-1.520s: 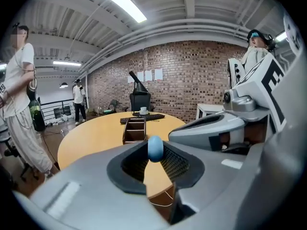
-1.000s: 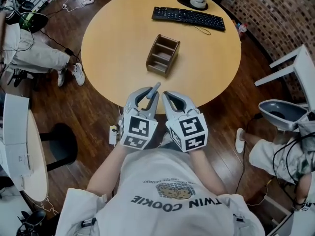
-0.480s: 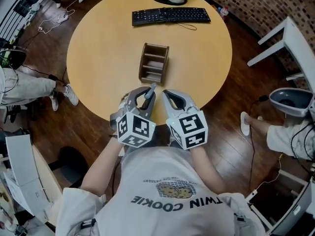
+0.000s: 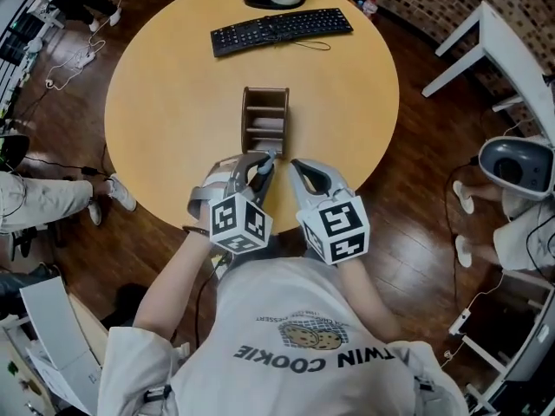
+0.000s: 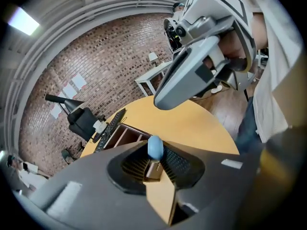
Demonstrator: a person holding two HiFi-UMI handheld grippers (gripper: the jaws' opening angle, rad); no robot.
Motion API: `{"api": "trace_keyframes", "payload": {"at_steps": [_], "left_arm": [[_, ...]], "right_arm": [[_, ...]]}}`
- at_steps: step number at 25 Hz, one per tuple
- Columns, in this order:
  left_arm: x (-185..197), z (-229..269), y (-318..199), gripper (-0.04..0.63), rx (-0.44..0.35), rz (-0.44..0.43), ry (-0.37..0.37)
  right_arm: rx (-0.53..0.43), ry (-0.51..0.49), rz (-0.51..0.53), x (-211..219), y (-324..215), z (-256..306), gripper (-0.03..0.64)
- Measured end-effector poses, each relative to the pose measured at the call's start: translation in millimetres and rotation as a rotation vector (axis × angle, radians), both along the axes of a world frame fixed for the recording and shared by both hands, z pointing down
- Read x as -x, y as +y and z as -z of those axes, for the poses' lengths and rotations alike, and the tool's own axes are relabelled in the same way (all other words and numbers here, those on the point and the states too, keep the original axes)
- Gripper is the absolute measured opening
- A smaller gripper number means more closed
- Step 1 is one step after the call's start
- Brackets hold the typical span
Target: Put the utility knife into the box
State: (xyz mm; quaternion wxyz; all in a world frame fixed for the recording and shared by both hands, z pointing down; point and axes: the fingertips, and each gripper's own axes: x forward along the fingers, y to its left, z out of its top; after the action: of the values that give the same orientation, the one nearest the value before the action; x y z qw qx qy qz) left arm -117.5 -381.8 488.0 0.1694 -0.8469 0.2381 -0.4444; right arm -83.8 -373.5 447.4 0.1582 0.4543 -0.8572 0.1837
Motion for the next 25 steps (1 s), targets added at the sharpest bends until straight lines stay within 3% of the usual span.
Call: {"api": "trace_keyframes", "payload": {"at_steps": [15, 25], "left_arm": [[-16.6, -32.7, -18.3, 0.074, -0.021, -0.226, -0.188], [-20.9, -51.5, -23.9, 0.074, -0.013, -0.254, -0.239]], "right_arm": [[0.012, 0.030, -0.075, -21.4, -2.4, -3.5, 0.002], [0.009, 0.026, -0.108, -35.5, -5.5, -1.4, 0.002]]}}
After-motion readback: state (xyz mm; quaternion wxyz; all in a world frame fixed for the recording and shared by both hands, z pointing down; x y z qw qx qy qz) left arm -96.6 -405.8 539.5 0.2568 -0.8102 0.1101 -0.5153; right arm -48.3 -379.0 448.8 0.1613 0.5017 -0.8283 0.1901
